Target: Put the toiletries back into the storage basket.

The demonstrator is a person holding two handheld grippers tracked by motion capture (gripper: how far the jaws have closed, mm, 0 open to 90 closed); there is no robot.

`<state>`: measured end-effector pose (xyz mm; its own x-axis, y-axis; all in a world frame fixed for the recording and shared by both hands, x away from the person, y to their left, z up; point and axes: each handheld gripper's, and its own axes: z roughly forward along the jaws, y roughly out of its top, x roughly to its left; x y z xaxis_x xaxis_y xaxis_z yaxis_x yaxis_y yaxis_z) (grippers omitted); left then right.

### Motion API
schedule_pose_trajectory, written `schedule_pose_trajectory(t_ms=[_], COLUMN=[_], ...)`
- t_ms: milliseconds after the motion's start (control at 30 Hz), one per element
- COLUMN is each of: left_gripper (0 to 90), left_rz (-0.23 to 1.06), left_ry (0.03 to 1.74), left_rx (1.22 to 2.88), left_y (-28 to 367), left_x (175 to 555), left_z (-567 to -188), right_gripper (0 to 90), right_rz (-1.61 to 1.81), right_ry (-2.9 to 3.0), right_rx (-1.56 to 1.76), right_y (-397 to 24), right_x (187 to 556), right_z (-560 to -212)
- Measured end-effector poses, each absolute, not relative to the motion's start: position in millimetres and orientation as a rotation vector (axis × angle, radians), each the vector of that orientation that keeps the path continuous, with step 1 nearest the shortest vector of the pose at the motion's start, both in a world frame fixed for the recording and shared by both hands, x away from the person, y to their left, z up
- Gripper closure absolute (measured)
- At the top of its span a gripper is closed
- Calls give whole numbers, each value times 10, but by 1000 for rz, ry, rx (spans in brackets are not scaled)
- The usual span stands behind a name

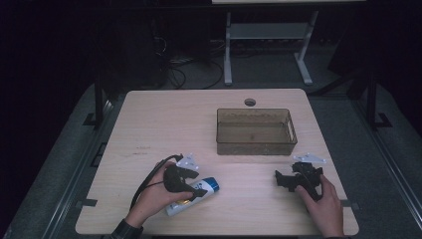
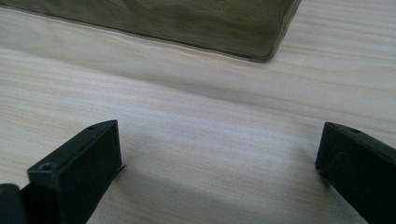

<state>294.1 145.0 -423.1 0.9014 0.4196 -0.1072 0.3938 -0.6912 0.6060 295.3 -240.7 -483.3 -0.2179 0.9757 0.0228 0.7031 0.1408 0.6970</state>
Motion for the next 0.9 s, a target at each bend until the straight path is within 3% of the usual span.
schedule_pose_trajectory(t_ms=[900], left_gripper=[316], left_rz=[71], left_ry=[569], left_rx=[2553], left_y=[1223], left_x=[2971], left_z=[-4483], right_gripper=[0], right_rz=[828], right_ry=[1984], right_rx=[1606], right_y=[-2407], right_x=[2953], right_z=[-4834])
